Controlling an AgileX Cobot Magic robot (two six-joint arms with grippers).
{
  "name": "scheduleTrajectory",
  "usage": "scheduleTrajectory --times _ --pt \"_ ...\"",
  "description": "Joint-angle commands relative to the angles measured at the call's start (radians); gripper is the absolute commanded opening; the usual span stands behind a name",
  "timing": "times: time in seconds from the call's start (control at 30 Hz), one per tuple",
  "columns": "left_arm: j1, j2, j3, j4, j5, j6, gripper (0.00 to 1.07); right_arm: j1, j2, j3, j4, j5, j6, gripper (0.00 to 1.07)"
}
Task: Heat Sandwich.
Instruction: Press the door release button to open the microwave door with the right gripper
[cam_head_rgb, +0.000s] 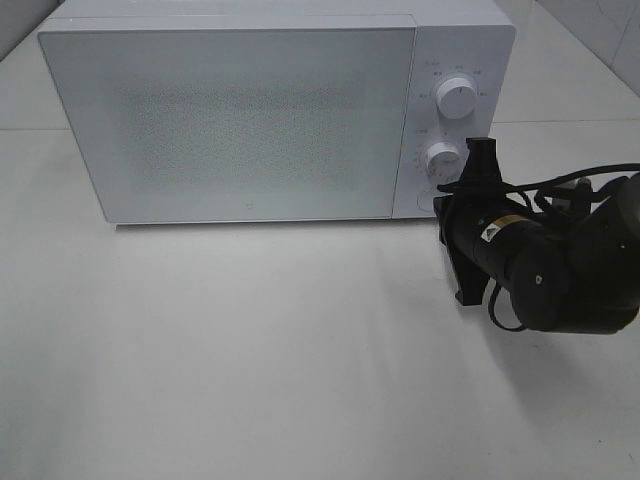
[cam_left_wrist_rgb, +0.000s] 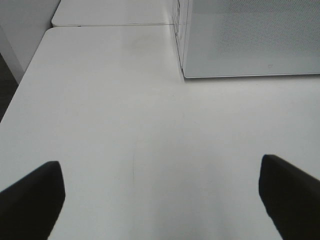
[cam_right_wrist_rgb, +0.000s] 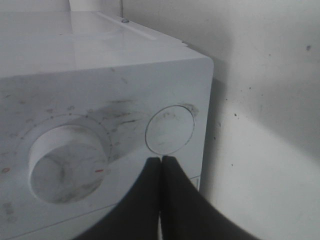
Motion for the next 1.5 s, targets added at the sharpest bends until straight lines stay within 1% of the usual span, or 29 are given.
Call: scheduleTrajectory --times 0.03,0.43,0.7,1.0,1.17,1.3,1.5 --pt "0.003 -0.027 0.003 -0.005 -0.009 -0.002 1.03 -0.022 0.022 -0.043 -0.021 0.041 0.005 0.00" --pt "0.003 -0.027 0.003 -0.005 -0.009 -0.002 1.03 -0.067 0.087 -0.145 -0.045 0.077 -0.008 0.00" --pt "0.003 -0.027 0.003 -0.005 -0.009 -0.002 1.03 -0.067 0.105 -0.189 -0.035 0.028 -0.028 0.00" --pt "0.003 -0.027 0.003 -0.005 -0.009 -0.002 1.03 -0.067 0.156 -0.252 -0.008 -0.197 -0.029 0.00" --pt "0.003 -0.027 0.003 -0.005 -0.009 -0.002 1.03 -0.067 0.173 -0.279 -0.008 -0.231 -0.029 0.00" --pt "0.003 -0.027 0.003 -0.005 -0.009 -0.002 1.03 -0.078 0.190 -0.326 -0.024 -0.218 -0.028 0.00" --pt "0.003 -0.027 0.003 -0.005 -0.009 -0.002 1.03 -0.078 0.190 -0.327 -0.024 -0.219 -0.028 0.00"
